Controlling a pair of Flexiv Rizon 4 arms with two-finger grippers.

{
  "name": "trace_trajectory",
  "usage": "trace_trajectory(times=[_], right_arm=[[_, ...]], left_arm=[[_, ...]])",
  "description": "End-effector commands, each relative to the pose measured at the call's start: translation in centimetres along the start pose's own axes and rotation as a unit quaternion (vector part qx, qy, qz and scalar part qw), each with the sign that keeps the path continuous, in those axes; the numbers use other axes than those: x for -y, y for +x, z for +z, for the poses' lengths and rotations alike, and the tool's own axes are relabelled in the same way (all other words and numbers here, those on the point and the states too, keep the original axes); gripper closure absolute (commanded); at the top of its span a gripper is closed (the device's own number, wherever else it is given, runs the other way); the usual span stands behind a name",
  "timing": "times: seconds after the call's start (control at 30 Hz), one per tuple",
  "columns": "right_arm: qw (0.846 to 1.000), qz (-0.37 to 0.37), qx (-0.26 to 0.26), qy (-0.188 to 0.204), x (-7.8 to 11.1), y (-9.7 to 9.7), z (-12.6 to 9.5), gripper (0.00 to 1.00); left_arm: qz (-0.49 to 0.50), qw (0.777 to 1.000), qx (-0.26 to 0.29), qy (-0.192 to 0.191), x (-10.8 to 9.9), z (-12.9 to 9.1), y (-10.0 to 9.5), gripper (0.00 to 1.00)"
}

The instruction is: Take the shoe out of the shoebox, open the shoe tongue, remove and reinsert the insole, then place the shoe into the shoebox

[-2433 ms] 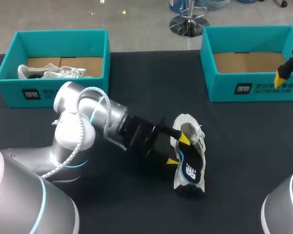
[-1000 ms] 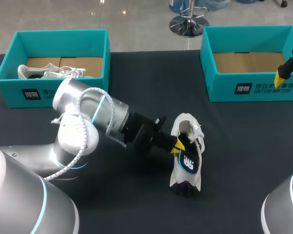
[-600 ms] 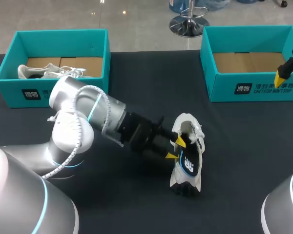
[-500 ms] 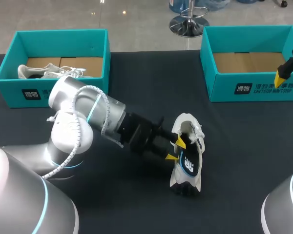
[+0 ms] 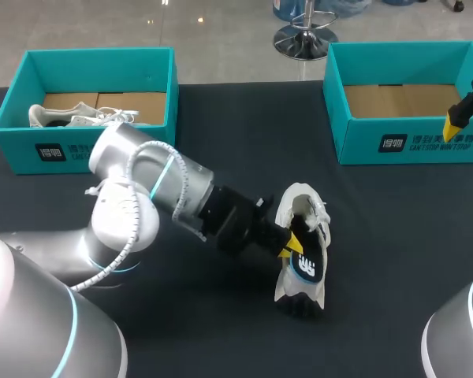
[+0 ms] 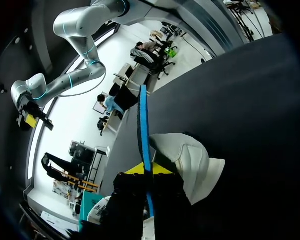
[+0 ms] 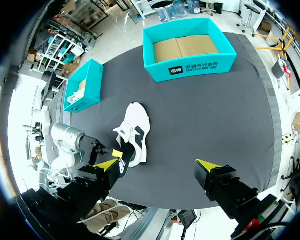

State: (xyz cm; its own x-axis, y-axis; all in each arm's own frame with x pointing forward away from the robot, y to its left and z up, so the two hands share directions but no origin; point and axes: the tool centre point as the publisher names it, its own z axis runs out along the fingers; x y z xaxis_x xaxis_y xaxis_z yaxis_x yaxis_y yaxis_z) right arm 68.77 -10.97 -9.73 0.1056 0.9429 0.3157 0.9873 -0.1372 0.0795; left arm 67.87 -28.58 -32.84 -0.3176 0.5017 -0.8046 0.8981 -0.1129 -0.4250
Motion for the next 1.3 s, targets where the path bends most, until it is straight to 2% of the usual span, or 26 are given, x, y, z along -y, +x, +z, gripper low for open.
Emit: trace_trajectory(times=[0.03, 0.43, 0.67, 0.7, 0.73, 0.77, 0.8, 0.87, 0.9, 1.0, 1.03, 1.07, 1.27, 1.3], right_arm=[[1.000, 0.000, 0.001, 0.003, -0.3, 0.1, 0.0, 0.00], [1.000, 0.000, 0.001, 0.003, -0.3, 0.1, 0.0, 0.00], [1.000, 0.000, 0.001, 0.003, -0.3, 0.1, 0.0, 0.00], [1.000, 0.000, 0.001, 0.003, -0.3, 0.1, 0.0, 0.00], [1.000, 0.000, 0.001, 0.003, -0.3, 0.1, 0.0, 0.00], [1.000, 0.000, 0.001, 0.003, -0.3, 0.1, 0.0, 0.00], [1.000, 0.000, 0.001, 0.003, -0.3, 0.1, 0.0, 0.00], [1.000, 0.000, 0.001, 0.003, -0.3, 0.1, 0.0, 0.00], [1.000, 0.000, 0.001, 0.003, -0.3, 0.1, 0.0, 0.00], [1.000, 0.000, 0.001, 0.003, -0.3, 0.1, 0.0, 0.00], [1.000, 0.000, 0.001, 0.003, -0.3, 0.1, 0.0, 0.00], [1.000, 0.000, 0.001, 0.003, -0.3, 0.1, 0.0, 0.00], [1.000, 0.000, 0.001, 0.003, -0.3, 0.1, 0.0, 0.00], [1.000, 0.000, 0.001, 0.003, -0.3, 0.1, 0.0, 0.00]], left_arm=[[-0.002, 1.000, -0.003, -0.006, -0.6, 0.1, 0.3, 1.00], [-0.001, 0.999, 0.000, -0.045, -3.2, -0.4, 0.5, 1.00], [-0.004, 0.999, 0.004, -0.052, -3.4, -0.9, 0.8, 1.00], [-0.005, 0.999, 0.004, -0.052, -3.2, -1.1, 0.8, 0.89], [-0.005, 0.999, 0.005, -0.051, -3.0, -1.2, 0.8, 0.64], [-0.005, 0.999, 0.006, -0.049, -2.8, -1.4, 0.8, 0.54], [-0.004, 0.999, 0.007, -0.047, -2.6, -1.5, 0.7, 0.50], [-0.002, 0.999, 0.012, -0.043, -2.2, -1.7, 0.6, 0.36], [-0.001, 0.999, 0.016, -0.041, -2.0, -1.8, 0.5, 0.34], [-0.002, 0.999, 0.021, -0.037, -1.5, -2.0, 0.4, 0.42], [-0.001, 0.999, 0.022, -0.036, -1.3, -1.9, 0.3, 0.49], [-0.002, 0.999, 0.023, -0.034, -1.2, -1.8, 0.3, 0.51], [-0.006, 0.999, 0.025, -0.023, -0.3, -0.9, -0.1, 0.52], [-0.007, 0.999, 0.026, -0.022, -0.3, -0.7, -0.2, 0.55]])
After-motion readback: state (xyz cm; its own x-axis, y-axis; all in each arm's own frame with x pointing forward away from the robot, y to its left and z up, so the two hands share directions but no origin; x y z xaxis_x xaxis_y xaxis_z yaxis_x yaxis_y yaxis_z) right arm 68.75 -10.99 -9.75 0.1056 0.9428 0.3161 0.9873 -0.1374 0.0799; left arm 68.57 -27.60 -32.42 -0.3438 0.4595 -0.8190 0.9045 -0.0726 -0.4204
